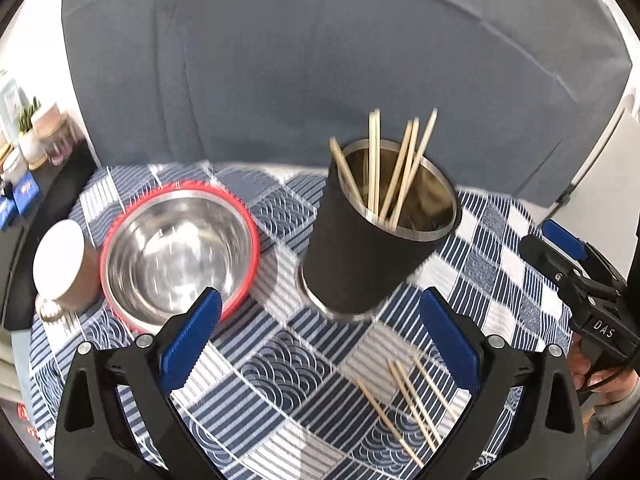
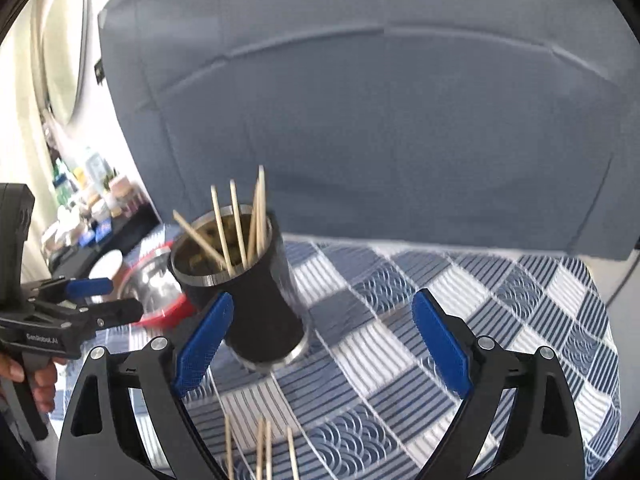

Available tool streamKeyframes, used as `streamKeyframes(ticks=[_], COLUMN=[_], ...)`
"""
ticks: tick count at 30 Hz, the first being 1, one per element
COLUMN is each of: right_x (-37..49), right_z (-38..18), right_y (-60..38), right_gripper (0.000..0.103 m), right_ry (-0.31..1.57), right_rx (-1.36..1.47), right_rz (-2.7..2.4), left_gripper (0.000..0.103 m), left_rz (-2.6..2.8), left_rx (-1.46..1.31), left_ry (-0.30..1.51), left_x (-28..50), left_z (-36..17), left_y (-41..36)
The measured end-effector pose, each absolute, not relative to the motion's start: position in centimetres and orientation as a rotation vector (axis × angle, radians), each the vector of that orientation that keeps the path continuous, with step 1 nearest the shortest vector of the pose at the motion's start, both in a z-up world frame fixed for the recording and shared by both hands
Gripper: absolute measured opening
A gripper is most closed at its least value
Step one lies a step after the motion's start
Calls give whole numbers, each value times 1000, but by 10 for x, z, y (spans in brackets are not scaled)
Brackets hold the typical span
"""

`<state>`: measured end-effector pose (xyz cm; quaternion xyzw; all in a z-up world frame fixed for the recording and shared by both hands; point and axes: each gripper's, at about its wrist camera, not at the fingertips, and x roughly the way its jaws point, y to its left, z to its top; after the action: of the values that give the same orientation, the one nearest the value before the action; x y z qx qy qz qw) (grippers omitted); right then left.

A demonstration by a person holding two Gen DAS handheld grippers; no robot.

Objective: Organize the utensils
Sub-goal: 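Move both tools back down to the remaining chopsticks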

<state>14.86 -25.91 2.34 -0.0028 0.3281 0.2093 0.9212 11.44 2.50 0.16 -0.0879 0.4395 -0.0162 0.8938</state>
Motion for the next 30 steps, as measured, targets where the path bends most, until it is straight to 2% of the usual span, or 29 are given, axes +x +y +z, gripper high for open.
streamKeyframes(ticks=[12,18,30], right_x=[112,96,75], right_z=[-56,-78,-115], right_y=[-280,-280,-275], right_gripper=[87,87,87], right_ry=[869,924,1020], right_rx=[-13,-43,-114], right_rz=[411,418,432], left_gripper=[97,97,97], left_rz=[-6,-1,-28], left_rx=[-195,-174,-173], left_ry=[1097,1177,1266], left_x=[98,92,85], left_z=[-68,-96,-124], left_y=[10,5,-23])
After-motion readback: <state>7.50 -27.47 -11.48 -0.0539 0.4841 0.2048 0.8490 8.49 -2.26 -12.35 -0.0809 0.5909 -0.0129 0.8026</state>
